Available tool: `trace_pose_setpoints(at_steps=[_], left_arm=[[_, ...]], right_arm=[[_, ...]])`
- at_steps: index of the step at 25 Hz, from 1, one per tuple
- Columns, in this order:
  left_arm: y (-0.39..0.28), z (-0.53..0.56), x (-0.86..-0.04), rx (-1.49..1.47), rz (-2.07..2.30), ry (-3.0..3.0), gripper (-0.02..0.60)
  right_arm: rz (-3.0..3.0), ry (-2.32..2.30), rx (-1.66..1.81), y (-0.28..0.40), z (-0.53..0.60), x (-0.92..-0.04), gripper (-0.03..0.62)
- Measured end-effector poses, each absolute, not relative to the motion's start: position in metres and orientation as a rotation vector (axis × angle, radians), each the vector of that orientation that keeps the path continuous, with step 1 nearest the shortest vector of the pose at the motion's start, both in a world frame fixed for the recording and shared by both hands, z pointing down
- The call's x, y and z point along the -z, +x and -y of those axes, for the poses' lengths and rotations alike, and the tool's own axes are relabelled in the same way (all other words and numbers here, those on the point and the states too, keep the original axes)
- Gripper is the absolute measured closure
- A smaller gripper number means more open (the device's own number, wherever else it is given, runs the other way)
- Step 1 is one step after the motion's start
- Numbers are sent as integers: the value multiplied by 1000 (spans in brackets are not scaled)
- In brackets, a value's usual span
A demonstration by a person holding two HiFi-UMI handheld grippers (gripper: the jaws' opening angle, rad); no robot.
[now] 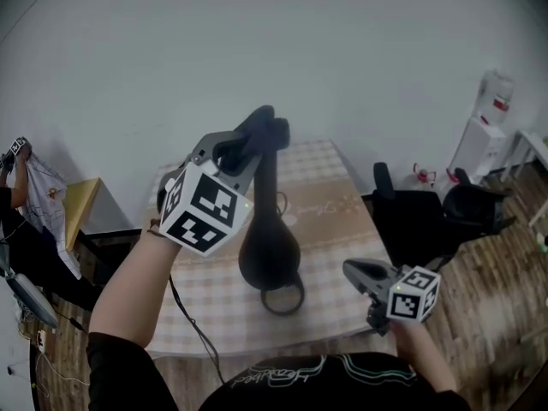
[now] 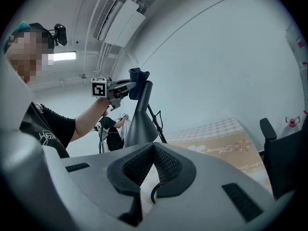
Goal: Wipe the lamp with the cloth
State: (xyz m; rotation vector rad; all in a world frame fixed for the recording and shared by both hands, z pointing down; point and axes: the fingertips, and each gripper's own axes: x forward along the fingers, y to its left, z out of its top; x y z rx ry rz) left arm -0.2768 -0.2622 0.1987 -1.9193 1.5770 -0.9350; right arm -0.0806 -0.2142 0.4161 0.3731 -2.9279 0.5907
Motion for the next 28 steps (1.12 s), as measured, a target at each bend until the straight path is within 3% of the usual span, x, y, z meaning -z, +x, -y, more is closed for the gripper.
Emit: trace_pose_setpoints(at_steps=[14,28], left_arm=[[-273,256,-239,918,-1529,-2027,509],[-266,219,-302,1101,-1585,-2080,509]], right_arm=[[2875,432,-597,-83,192,-421,583],[2882,308,-600,-80,174,-423,583]])
